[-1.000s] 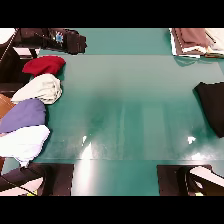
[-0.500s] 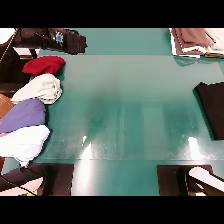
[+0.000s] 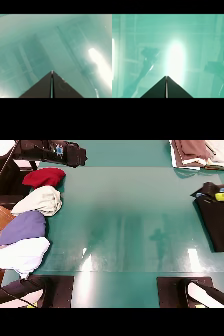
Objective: Fold the shirts.
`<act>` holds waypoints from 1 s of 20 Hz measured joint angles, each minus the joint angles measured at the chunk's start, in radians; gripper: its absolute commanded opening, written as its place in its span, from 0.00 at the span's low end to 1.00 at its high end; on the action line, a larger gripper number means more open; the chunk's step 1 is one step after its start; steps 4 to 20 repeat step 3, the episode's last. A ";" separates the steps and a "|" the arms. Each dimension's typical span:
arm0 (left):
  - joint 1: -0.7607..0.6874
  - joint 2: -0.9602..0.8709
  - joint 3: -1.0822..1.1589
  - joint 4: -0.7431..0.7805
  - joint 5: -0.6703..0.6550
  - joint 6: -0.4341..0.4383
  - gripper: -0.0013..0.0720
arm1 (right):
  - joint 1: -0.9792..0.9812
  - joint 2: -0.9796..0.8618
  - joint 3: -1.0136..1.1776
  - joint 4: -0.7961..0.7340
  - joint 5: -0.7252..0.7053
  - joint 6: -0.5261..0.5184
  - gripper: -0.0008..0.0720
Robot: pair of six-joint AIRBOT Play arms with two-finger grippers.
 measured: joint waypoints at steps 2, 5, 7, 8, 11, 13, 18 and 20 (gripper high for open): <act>0.000 0.000 0.000 0.000 0.000 0.000 0.05 | 0.050 0.002 0.000 0.001 -0.007 -0.001 0.03; 0.000 0.000 0.000 0.000 0.001 0.000 0.05 | 0.066 0.003 0.000 0.002 -0.009 -0.001 0.03; 0.000 0.000 0.000 0.000 0.001 0.000 0.05 | 0.066 0.003 0.000 0.002 -0.009 -0.001 0.03; 0.000 0.000 0.000 0.000 0.001 0.000 0.05 | 0.066 0.003 0.000 0.002 -0.009 -0.001 0.03; 0.000 0.000 0.000 0.000 0.001 0.000 0.05 | 0.066 0.003 0.000 0.002 -0.009 -0.001 0.03; 0.000 0.000 0.000 0.000 0.001 0.000 0.05 | 0.066 0.003 0.000 0.002 -0.009 -0.001 0.03; 0.000 0.000 0.000 0.000 0.001 0.000 0.05 | 0.066 0.003 0.000 0.002 -0.009 -0.001 0.03; 0.000 0.000 0.000 0.000 0.001 0.000 0.05 | 0.066 0.003 0.000 0.002 -0.009 -0.001 0.03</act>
